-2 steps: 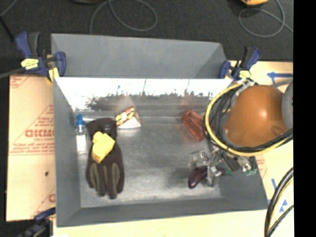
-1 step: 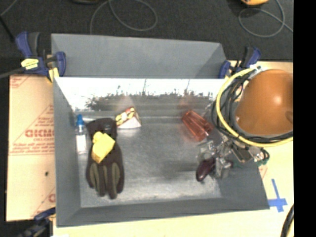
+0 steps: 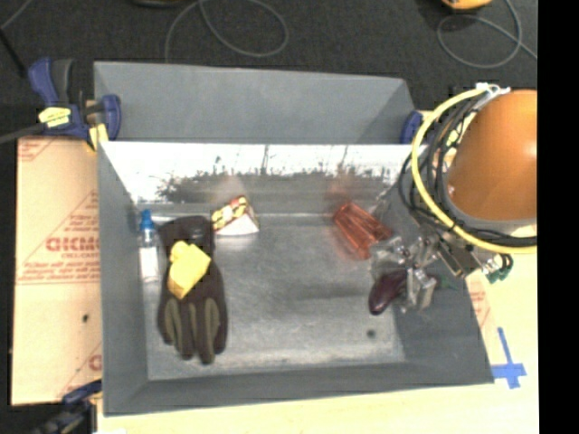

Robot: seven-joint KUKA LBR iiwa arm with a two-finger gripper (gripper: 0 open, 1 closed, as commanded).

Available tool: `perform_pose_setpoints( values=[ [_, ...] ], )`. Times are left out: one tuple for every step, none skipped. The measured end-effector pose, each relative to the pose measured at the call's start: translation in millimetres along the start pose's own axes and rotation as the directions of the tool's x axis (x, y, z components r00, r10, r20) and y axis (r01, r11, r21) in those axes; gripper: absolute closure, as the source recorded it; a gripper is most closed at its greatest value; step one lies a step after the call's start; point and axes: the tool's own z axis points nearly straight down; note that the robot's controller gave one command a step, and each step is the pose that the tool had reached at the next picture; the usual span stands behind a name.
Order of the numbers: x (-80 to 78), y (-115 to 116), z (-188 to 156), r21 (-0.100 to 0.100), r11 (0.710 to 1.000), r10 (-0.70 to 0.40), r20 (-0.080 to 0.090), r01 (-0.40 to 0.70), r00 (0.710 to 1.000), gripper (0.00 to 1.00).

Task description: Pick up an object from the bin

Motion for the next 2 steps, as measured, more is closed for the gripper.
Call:
perform_pose_setpoints(
  values=[
    [-5.8, -3.6, 14.8, 0.01, 1.0, -0.021, 0.015, 0.021, 1.0, 1.0],
    [5.3, -29.5, 40.7, -0.008, 1.0, -0.013, -0.007, 0.013, 1.0, 1.0]
  ],
)
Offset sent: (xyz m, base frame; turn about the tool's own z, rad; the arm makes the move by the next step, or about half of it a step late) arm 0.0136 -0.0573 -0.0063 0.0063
